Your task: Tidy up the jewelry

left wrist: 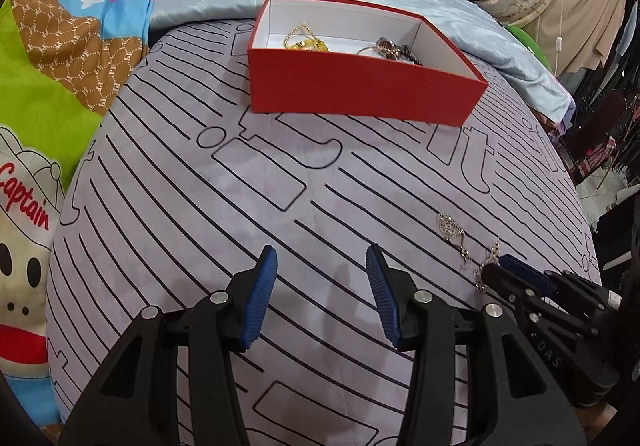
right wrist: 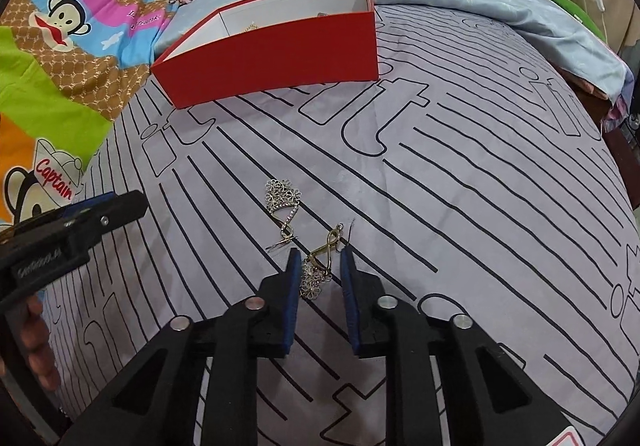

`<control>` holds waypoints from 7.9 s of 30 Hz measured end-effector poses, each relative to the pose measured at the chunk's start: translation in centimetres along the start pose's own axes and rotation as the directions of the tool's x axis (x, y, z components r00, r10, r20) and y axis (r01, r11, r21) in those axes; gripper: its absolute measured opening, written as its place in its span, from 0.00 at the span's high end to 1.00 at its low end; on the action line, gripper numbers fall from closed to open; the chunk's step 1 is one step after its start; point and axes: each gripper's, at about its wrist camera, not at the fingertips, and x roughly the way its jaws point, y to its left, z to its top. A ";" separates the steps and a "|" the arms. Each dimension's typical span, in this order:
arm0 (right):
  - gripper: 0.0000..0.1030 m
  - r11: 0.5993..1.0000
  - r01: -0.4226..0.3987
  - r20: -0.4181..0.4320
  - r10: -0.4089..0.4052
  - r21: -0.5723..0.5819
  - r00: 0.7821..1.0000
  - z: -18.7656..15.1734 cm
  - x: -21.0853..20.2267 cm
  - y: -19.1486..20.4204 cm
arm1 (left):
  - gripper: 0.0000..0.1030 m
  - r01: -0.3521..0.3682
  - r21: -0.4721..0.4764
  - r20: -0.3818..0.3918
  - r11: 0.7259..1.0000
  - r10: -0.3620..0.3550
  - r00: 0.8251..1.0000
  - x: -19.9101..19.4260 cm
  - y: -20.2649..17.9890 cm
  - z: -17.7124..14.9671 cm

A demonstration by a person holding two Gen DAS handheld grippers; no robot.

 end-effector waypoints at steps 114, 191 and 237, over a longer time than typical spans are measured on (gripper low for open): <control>0.97 0.991 -0.132 0.148 0.132 -0.007 0.980 4.4 -6.9 2.3 | 0.84 0.065 -0.002 0.160 0.998 -0.064 0.985 -6.3 -1.6 3.3; 0.96 0.993 -0.109 0.189 0.113 -0.035 0.975 23.4 7.0 2.7 | 0.83 -0.015 0.002 0.213 1.000 0.014 0.977 7.3 -0.5 21.7; 0.43 1.000 0.009 0.223 -0.015 0.028 0.975 12.6 -2.9 1.8 | 0.42 -0.108 0.024 0.262 0.994 0.098 0.960 -2.3 -3.3 12.5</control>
